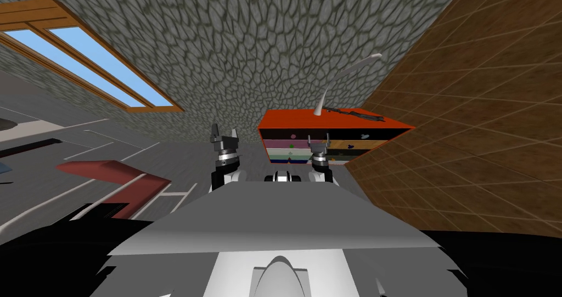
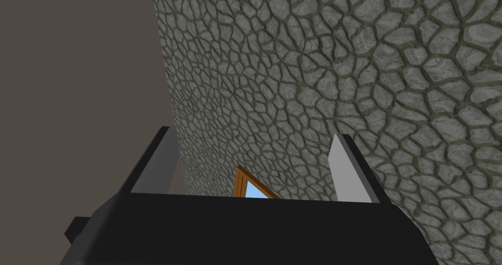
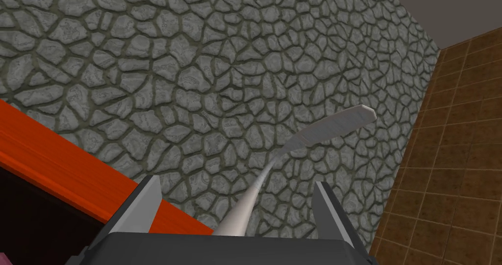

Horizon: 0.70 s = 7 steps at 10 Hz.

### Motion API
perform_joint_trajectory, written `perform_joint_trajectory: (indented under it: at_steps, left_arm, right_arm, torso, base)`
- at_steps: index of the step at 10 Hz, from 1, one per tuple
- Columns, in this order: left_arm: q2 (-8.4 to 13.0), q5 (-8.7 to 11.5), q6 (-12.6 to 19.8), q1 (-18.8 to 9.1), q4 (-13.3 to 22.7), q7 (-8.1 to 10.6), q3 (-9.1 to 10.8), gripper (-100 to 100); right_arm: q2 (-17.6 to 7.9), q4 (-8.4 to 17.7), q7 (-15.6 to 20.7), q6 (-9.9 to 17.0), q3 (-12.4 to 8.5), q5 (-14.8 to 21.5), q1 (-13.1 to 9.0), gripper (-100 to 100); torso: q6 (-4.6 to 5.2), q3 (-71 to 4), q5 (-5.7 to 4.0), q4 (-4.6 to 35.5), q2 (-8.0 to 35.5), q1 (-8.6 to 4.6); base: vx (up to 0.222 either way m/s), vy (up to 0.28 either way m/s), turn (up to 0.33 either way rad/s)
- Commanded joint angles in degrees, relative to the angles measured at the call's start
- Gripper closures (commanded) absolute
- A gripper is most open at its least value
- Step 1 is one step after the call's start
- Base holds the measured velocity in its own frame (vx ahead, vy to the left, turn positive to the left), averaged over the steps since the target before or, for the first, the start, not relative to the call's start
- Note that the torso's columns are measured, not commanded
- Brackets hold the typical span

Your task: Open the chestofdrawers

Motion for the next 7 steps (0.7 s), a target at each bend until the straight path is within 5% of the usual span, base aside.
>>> perform_joint_trajectory:
  at_steps: [1,5,7]
  left_arm:
    - [0.0,0.0,0.0,0.0,0.0,0.0,0.0,0]
    - [0.0,0.0,0.0,0.0,0.0,0.0,0.0,0]
    - [0.0,0.0,0.0,0.0,0.0,0.0,0.0,0]
  right_arm:
    - [0.06,0.93,-3.42,-0.59,0.42,-0.69,-0.48,-100]
    - [0.38,4.87,-9.87,-3.11,2.46,-3.55,-1.95,-100]
    - [0.38,4.87,-11.79,-3.11,2.46,-3.55,-1.95,-100]
  torso:
    - [0.01,-0.02,0.01,0.0,-0.01,0.01]
    - [0.02,-0.01,0.01,0.0,0.0,0.01]
    - [0.02,-0.02,0.01,-0.01,-0.02,0.0]
  base:
    - [0.011,0.0,-0.001]
    - [0.019,0.001,0.03]
    - [0.017,-0.002,0.014]
